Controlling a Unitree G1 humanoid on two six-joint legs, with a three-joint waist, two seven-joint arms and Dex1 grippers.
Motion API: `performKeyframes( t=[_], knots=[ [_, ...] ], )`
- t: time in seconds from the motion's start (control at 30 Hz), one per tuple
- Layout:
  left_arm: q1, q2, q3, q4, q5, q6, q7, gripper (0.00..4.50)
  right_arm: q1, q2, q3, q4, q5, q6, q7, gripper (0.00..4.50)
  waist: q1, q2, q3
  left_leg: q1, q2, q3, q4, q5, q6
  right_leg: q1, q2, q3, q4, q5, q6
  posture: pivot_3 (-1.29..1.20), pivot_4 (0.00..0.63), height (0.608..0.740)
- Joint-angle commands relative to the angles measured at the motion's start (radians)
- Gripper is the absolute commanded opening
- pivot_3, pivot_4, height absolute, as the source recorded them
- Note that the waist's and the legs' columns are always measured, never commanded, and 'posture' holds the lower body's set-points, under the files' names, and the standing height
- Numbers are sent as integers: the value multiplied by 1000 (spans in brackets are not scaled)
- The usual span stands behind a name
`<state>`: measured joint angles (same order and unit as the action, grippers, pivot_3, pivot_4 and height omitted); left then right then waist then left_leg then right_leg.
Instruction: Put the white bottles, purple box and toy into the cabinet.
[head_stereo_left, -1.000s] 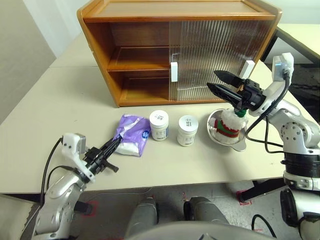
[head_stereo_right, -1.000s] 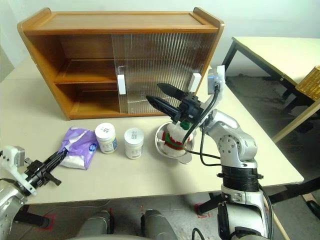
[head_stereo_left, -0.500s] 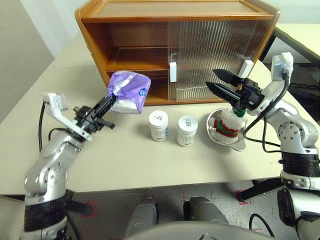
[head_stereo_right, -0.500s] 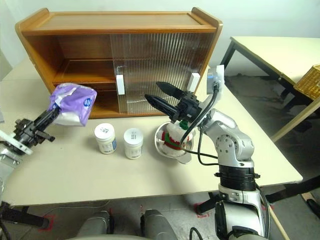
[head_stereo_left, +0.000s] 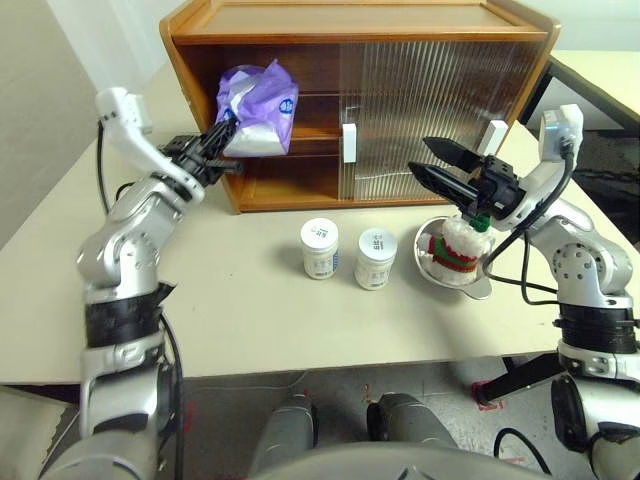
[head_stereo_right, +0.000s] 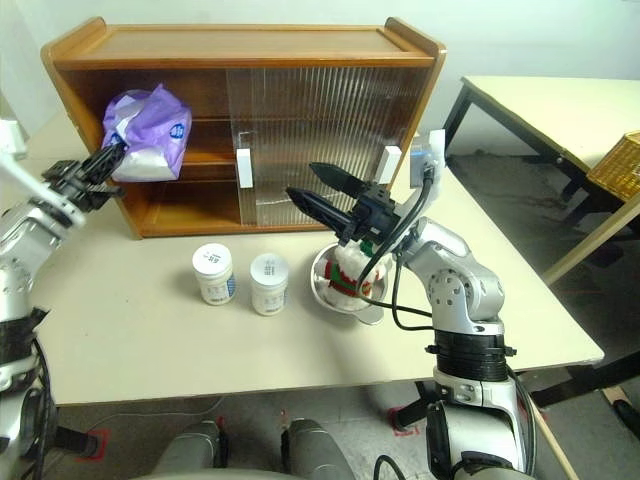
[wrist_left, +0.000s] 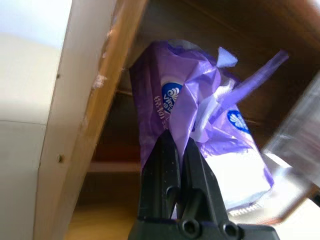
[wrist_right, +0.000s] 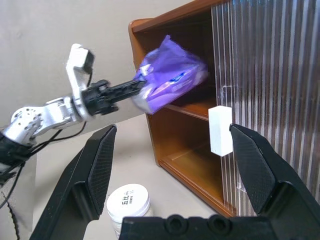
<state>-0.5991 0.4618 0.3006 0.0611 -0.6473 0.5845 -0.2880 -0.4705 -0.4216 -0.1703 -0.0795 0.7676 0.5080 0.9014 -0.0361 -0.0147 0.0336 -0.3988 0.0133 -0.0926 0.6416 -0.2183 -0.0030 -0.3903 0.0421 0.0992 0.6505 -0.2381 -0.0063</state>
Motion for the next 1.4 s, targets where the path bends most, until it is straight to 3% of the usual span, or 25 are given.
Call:
performKeyframes(
  t=[0.03,0.2,0.3,0.43,0.57,0.83,0.9,1.1,1.4],
  knots=[
    [-110,-39,-20,130,61,6,67,31,14,6,8,-23,-2,-1,-9,4500,0,-1,1,0,0,0,0,0,0,0,0,0,0,0,0,-112,54,740],
    [-247,-89,-33,268,117,-10,97,31,19,12,4,-32,-2,-2,-20,4500,-4,-2,3,-2,-2,0,1,0,1,0,0,1,-2,1,3,-126,53,740],
    [-276,-103,-43,309,146,-27,80,31,25,12,2,-40,0,-2,-26,4500,-5,-2,3,-2,-4,0,1,1,2,0,0,1,-2,-3,13,-134,54,740],
    [-275,-110,-58,316,172,-41,52,31,33,11,-1,-47,1,0,-33,4500,-1,-2,4,-1,-6,0,1,3,5,2,-2,0,-2,-1,15,-137,55,740],
    [-260,-113,-65,306,195,-51,33,1078,34,10,-1,-50,4,1,-37,4500,-1,-3,8,-1,-7,0,2,4,4,3,-3,1,-2,0,16,-138,56,740],
    [-223,-117,-42,241,180,-47,15,3971,14,5,4,-29,5,9,-28,4500,-6,-1,13,-4,-6,0,1,3,3,0,-3,2,-2,0,15,-118,64,740],
    [-209,-118,-34,216,174,-48,16,4481,12,5,6,-28,5,10,-27,4500,-5,-1,13,-5,-6,0,1,3,4,-1,-2,2,-2,-1,16,-118,64,740],
    [-152,-130,1,117,135,-76,-12,4481,13,5,7,-28,8,17,-21,4500,-5,-1,13,-5,-8,1,1,2,4,-1,-2,2,-3,1,23,-111,58,740],
    [-70,-147,5,-55,46,-125,-108,4481,7,2,9,-17,4,20,-10,4500,-3,-1,13,-3,-7,1,3,4,5,2,-2,1,-3,0,17,-100,47,740]
  ],
)
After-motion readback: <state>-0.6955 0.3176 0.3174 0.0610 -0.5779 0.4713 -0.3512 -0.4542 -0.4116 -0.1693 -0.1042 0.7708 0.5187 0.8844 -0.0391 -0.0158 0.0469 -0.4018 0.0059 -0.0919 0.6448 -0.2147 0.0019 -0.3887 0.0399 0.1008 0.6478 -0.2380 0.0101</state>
